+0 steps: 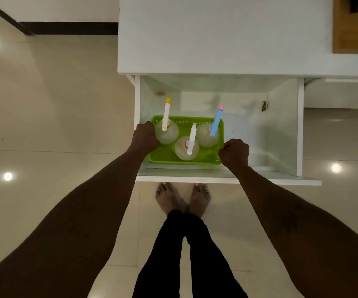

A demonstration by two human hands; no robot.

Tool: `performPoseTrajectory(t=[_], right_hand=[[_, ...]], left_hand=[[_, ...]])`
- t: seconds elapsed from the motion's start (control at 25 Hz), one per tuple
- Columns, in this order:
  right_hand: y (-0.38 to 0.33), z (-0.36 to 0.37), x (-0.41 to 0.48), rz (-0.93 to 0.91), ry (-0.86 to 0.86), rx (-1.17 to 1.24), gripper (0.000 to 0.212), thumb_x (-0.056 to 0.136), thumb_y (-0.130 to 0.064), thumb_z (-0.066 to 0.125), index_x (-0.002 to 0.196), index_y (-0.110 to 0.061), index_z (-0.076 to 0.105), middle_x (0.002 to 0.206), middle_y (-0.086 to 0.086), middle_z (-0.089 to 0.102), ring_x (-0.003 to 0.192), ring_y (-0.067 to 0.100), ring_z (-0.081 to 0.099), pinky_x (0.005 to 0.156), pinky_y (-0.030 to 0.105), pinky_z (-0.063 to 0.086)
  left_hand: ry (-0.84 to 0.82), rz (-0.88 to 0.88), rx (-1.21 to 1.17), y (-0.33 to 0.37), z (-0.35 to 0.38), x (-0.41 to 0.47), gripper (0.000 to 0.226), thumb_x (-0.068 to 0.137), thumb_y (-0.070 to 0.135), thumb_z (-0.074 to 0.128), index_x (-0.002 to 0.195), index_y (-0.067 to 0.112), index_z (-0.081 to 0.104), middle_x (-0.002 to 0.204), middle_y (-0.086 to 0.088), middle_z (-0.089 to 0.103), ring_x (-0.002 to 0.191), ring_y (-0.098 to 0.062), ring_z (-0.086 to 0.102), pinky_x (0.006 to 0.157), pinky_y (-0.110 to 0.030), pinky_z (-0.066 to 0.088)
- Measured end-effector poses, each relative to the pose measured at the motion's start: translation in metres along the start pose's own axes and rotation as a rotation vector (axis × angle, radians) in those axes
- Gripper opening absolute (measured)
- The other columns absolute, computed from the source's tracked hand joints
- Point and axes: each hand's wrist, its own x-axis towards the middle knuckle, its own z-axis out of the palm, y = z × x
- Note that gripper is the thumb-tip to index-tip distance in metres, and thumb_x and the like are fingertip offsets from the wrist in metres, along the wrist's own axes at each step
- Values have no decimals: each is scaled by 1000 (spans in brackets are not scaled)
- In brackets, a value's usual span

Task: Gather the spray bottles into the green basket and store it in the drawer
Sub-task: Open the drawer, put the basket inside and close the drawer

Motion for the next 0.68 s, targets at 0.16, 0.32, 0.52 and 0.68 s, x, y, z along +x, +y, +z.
performPoseTrajectory(t=[0.16, 0.32, 0.52, 0.68], right_hand=[[6, 18, 8, 0, -39, -7, 8, 74, -11, 70, 76, -4, 71, 78, 12, 70, 80, 31, 64, 64, 28, 42], [8, 27, 12, -3, -75, -9, 12, 78, -15, 74, 83, -4, 72, 85, 12, 71, 86, 31, 65, 67, 28, 43], [8, 34, 18, 13, -88, -12, 14, 80, -15, 75, 89, -4, 70, 90, 14, 71, 89, 32, 65, 68, 29, 45], [11, 41, 26, 9, -114, -60, 13, 81, -14, 74, 89, -4, 70, 92, 14, 71, 91, 33, 66, 69, 30, 47]], left_hand=[[74, -14, 17, -1, 20, 6, 33, 81, 10, 66, 109, -2, 53, 109, -26, 61, 101, -47, 62, 79, -47, 52], [97, -87, -10, 3, 28, 7, 26, 82, -1, 63, 108, 0, 59, 111, -22, 63, 104, -42, 63, 79, -43, 52], [106, -112, -34, 3, 37, 12, 21, 86, -4, 59, 106, 0, 60, 105, -19, 64, 96, -36, 65, 65, -35, 45], [19, -62, 231, 1, 42, 16, 24, 89, 5, 62, 112, -1, 57, 109, -16, 65, 100, -30, 67, 70, -33, 50]])
